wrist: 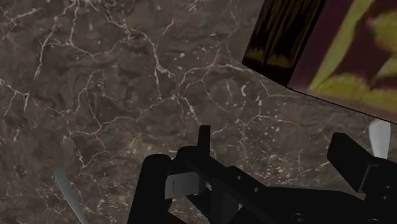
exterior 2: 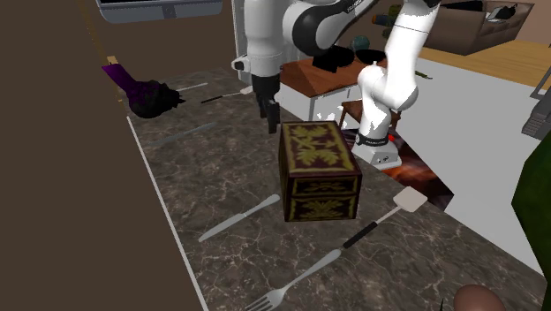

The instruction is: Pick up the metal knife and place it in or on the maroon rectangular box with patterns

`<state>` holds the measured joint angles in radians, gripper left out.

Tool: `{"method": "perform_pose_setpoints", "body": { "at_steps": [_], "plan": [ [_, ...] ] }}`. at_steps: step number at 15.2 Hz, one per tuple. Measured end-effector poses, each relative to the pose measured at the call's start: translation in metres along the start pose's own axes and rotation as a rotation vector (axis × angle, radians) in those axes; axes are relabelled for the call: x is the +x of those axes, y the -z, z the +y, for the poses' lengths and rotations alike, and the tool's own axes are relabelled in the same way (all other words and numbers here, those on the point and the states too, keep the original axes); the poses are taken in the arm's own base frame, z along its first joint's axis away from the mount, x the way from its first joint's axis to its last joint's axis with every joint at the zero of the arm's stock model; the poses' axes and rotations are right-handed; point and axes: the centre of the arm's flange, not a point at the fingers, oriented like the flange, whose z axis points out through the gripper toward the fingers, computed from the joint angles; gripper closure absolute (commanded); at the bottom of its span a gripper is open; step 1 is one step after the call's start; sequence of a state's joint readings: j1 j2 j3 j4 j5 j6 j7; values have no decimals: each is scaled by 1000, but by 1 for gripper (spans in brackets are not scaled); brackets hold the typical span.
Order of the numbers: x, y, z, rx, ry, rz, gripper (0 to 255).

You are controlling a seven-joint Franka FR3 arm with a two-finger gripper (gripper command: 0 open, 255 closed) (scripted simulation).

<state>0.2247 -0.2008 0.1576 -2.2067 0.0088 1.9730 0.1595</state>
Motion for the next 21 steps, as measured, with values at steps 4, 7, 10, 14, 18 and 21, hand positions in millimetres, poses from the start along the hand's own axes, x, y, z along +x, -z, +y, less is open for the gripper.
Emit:
{"method": "perform_pose_setpoints", "body": {
  "at_steps": [4,7,10,14,18,21],
  "plan": [
    [29,-19,-41,-3,61,8,0],
    [49,-28,-74,-4,107,14,0],
    [69,-41,-104,-6,153,20,0],
    [91,-56,-150,-8,214,28,0],
    [112,-71,-196,-11,274,35,0],
    [114,-85,-204,-11,285,37,0]
  ]
}}
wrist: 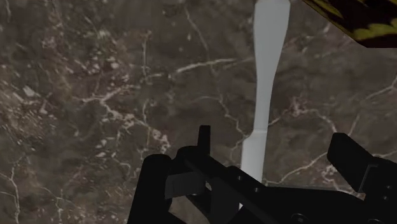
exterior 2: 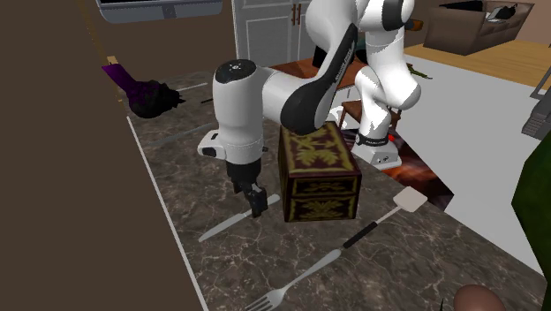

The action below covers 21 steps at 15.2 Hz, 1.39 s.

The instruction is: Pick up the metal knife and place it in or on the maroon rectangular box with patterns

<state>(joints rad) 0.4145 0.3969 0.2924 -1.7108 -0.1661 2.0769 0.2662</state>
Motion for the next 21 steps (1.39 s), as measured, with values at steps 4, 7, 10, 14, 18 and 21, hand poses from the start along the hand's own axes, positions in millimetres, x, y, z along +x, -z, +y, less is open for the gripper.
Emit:
{"method": "perform_pose_setpoints", "body": {
  "at_steps": [4,7,10,14,18,21],
  "plan": [
    [2,-20,-1,0,1,0,0],
    [2,-28,0,0,1,0,0],
    [1,-28,-1,0,1,1,0],
    [1,-28,-2,1,3,2,255],
    [1,-27,-2,1,3,4,255],
    [1,-27,-2,1,3,5,255]
  ]
}}
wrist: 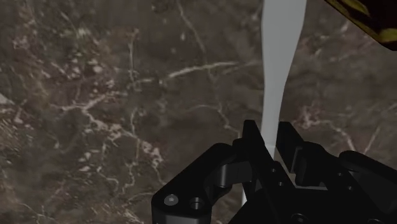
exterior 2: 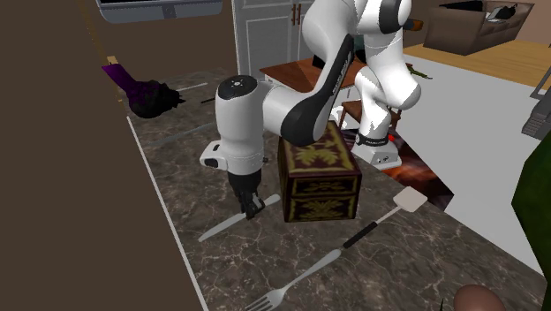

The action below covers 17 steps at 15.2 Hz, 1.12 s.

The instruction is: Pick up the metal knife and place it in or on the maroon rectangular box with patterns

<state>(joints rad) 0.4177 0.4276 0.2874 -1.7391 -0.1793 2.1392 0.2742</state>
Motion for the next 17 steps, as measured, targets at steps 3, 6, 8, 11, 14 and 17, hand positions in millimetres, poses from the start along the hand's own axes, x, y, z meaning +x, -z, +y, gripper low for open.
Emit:
{"method": "perform_pose_setpoints", "body": {
  "at_steps": [3,6,8,11,14,17],
  "plan": [
    [1,5,1,-1,-1,-3,255],
    [1,19,0,-1,-1,-4,255],
    [1,30,1,-1,-1,-4,255],
    [0,47,1,-1,-1,-3,255],
    [1,61,2,-1,-1,-4,255],
    [2,77,4,-1,-1,-4,255]
  ]
}}
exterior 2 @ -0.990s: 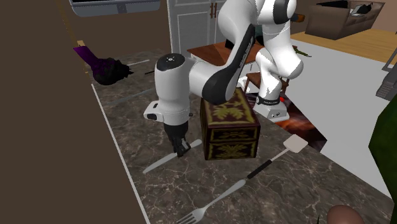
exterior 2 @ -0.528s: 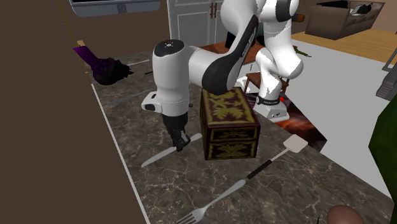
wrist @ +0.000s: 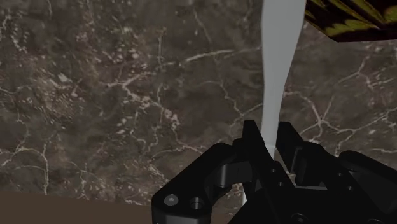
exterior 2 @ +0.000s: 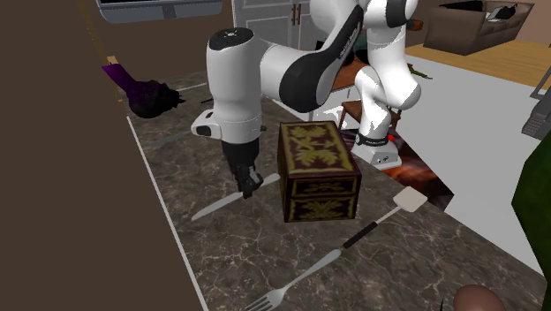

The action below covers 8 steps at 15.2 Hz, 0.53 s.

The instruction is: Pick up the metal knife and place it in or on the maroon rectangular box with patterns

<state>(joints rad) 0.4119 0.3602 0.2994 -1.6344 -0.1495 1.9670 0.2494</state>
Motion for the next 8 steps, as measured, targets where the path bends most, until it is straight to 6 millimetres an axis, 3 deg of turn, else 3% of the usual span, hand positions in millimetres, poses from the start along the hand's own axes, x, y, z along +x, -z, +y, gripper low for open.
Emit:
{"method": "perform_pose_setpoints", "body": {
  "at_steps": [8],
  "plan": [
    [-1,44,1,0,0,0,255]
  ]
}}
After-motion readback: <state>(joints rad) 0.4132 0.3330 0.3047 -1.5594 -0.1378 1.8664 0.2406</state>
